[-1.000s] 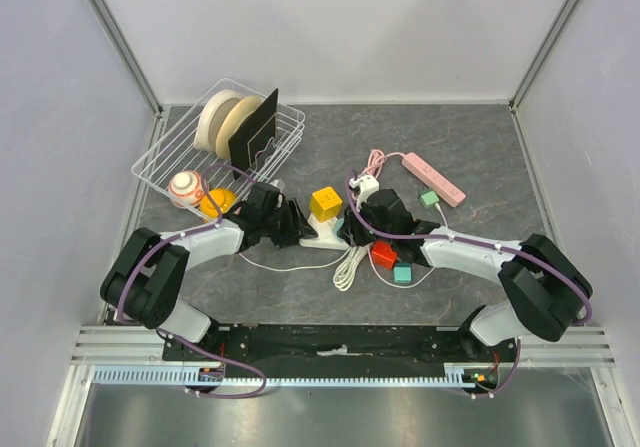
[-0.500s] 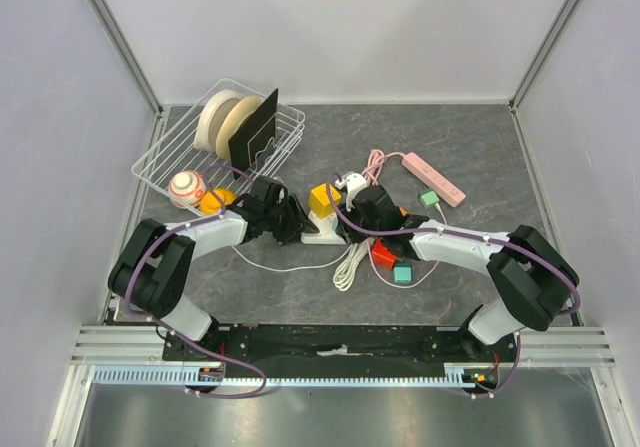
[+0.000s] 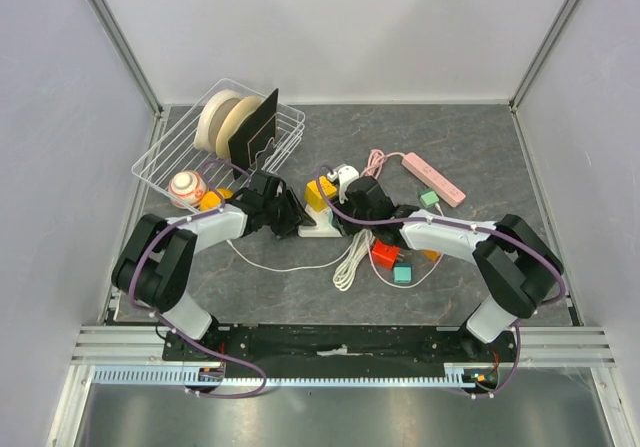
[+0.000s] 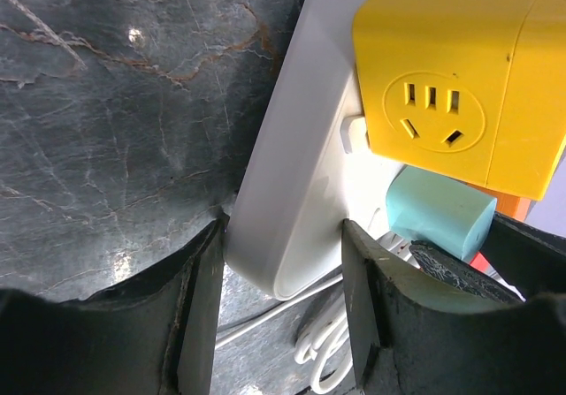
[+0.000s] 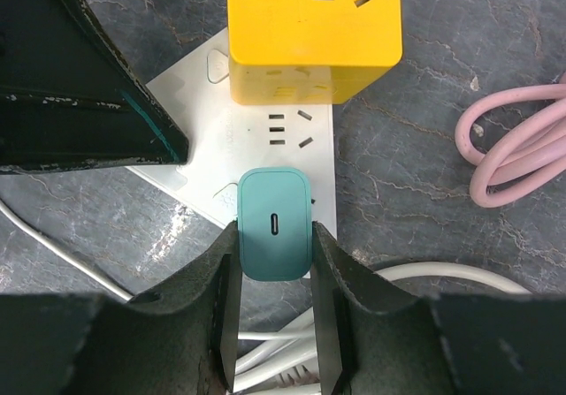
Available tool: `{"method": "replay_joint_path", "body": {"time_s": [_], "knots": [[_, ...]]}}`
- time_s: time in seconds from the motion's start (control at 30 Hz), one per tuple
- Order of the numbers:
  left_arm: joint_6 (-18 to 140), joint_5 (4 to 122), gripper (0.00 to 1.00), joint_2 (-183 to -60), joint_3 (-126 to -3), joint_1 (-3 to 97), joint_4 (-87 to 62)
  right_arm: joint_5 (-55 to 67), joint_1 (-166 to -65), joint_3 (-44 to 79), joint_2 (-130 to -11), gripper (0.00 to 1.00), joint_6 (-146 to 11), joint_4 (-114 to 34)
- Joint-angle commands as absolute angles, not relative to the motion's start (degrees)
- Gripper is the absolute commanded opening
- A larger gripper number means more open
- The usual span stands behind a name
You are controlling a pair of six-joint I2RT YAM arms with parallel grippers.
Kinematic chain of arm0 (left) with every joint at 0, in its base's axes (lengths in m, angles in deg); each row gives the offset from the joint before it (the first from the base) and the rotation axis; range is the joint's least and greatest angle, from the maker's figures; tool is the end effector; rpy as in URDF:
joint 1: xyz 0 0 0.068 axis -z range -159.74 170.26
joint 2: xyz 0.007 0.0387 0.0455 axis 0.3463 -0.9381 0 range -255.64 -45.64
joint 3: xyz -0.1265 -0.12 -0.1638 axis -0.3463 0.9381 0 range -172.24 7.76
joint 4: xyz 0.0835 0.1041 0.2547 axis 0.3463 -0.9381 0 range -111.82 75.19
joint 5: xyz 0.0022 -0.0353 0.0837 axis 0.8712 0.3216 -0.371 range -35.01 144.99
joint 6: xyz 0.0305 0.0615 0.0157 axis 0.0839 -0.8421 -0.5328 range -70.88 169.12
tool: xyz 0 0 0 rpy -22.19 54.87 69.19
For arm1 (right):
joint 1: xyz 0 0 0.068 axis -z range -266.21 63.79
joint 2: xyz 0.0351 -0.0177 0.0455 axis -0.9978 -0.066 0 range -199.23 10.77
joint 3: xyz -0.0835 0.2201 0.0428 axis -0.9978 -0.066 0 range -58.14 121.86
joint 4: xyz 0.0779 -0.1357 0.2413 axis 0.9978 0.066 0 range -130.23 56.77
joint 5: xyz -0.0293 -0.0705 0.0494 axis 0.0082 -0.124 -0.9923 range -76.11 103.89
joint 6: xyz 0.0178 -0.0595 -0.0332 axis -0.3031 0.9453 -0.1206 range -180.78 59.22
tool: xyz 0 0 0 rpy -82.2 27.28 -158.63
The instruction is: Insert the plug
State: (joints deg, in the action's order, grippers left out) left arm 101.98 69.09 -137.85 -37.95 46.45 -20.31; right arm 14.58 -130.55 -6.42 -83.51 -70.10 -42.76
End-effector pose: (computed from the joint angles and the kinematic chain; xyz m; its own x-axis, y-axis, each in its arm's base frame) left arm 0.2989 -0.1627 0.0837 -0.8754 -0.4311 -0.2188 -0.2239 0.7627 -0.6067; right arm 0.2719 0.2646 0.1171 -0.5661 -0.3267 -0.7568 -0.6085 0.7850 0.1163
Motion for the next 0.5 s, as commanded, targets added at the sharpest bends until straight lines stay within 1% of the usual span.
{"method": "replay_joint_path", "body": {"time_s": [0.0,0.03,0.1,0.13,0.2,0.23,0.3,0.33,0.4,0.43,0.47], "knots": [[101.1,65.5,0.49,-141.0,-40.0,46.8,-20.0,4.3,-133.1,-9.1,-87.0,0.00,-72.6,-30.6],[100.2,63.8,0.49,-141.2,-40.6,46.7,-21.6,4.5,-133.1,-8.6,-84.7,0.10,-73.3,-30.6],[97.4,62.2,0.51,-141.7,-42.5,46.6,-23.7,5.0,-133.1,-6.1,-82.7,0.25,-74.5,-30.2],[96.6,61.0,0.51,-141.8,-42.9,46.6,-24.4,5.6,-133.1,-5.2,-81.0,0.40,-75.4,-29.7],[95.0,59.8,0.53,-142.0,-43.7,46.6,-25.5,8.3,-133.1,-1.9,-79.4,0.55,-75.8,-28.7],[94.6,58.9,0.53,-142.1,-44.0,46.5,-25.8,9.8,-133.1,-0.7,-78.1,0.65,-76.2,-27.2],[93.0,58.2,0.54,-143.0,-45.6,46.5,-27.4,12.1,-132.8,3.4,-76.8,0.70,-76.1,-24.9],[92.5,57.7,0.54,-143.5,-46.3,46.5,-28.0,12.3,-132.0,4.8,-75.5,0.75,-75.9,-22.1],[91.4,57.0,0.54,-144.4,-48.0,46.6,-29.5,13.0,-131.0,8.3,-73.4,0.81,-75.8,-19.7],[91.1,56.4,0.54,-145.2,-48.6,46.5,-29.6,13.6,-129.6,9.3,-72.7,0.86,-75.8,-17.3],[90.9,56.2,0.54,-145.7,-49.1,46.5,-29.6,14.9,-128.7,10.0,-72.1,0.89,-75.4,-16.1]]}}
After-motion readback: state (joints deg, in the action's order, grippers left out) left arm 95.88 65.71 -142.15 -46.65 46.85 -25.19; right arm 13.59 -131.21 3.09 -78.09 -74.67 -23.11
